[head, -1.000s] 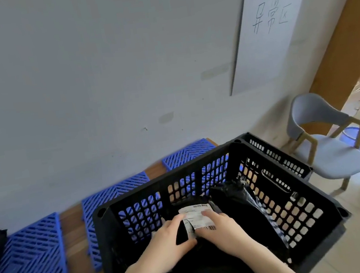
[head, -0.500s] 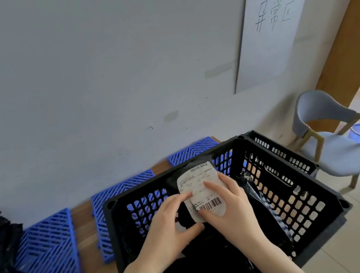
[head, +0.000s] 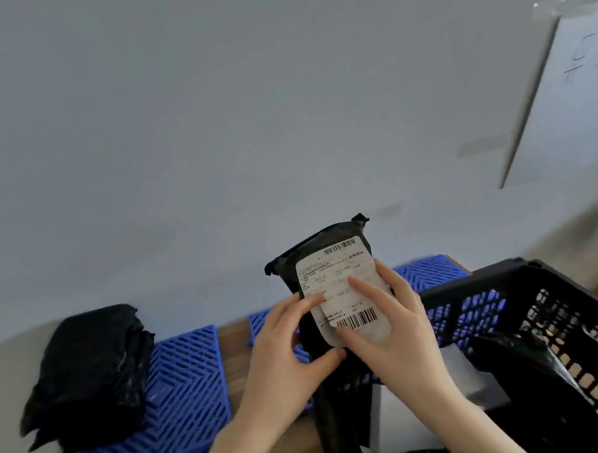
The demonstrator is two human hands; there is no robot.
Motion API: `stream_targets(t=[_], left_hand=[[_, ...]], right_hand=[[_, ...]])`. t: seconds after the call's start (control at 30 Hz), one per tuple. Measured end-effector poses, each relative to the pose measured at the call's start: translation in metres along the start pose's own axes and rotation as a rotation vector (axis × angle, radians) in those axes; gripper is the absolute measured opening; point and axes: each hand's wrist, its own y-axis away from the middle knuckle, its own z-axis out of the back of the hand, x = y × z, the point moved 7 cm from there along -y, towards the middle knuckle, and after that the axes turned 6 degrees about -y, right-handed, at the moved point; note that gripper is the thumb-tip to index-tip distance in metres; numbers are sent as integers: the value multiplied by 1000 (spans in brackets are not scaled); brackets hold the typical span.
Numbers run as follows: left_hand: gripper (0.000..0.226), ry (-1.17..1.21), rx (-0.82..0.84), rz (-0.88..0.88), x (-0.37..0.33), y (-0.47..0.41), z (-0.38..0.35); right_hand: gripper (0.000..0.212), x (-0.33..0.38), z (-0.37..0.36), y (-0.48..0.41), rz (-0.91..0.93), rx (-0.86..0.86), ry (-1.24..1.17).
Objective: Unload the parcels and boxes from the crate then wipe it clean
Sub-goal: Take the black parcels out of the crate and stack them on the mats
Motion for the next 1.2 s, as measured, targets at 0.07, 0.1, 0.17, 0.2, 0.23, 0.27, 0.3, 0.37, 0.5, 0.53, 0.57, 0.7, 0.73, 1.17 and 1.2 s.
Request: stream_targets(t=[0.07, 0.1, 0.17, 0.2, 0.23, 0.27, 0.3, 0.37, 0.5, 0.53, 0.57, 0.7, 0.73, 1.17, 1.2], left_hand=[[66, -11, -33, 60, 35, 1, 39], [64, -15, -49, 87, 53, 1, 59], [62, -19, -80, 127, 89, 1, 98], [61, -28, -92, 144, 107, 1, 118], [61, -45, -100, 162, 124, 2, 136], [62, -63, -107, 179, 141, 3, 154], [62, -75, -113, 195, 159, 4, 171], [64, -102, -136, 226, 192, 7, 202], [63, -147, -159, 303, 249, 15, 247], [62, -151, -153, 325, 264, 17, 256], [61, -155, -146, 344, 278, 18, 264], [60, -169, -92, 424, 326, 27, 284], [60, -163, -75, 436, 336, 29, 286], [65, -204, 38, 436, 410, 22, 291], [65, -211, 44, 440, 413, 20, 291]], right_hand=[[51, 16, -51, -7, 15, 70, -38], [46, 23, -77, -10, 19, 101, -59], [39, 37, -129, -17, 26, 161, -104], [37, 44, -155, -20, 34, 191, -125], [37, 50, -180, -22, 43, 222, -141], [37, 56, -205, -23, 49, 252, -156], [38, 62, -229, -24, 51, 280, -170], [40, 73, -276, -26, 53, 328, -200], [43, 83, -356, -24, 1, 416, -262], [41, 82, -375, -23, -23, 432, -279], [39, 81, -393, -21, -45, 442, -283], [41, 74, -447, -10, -105, 490, -231], [41, 72, -457, -7, -118, 496, -226], [46, 48, -527, 3, -196, 562, -111], [46, 47, -530, 2, -204, 564, -105]])
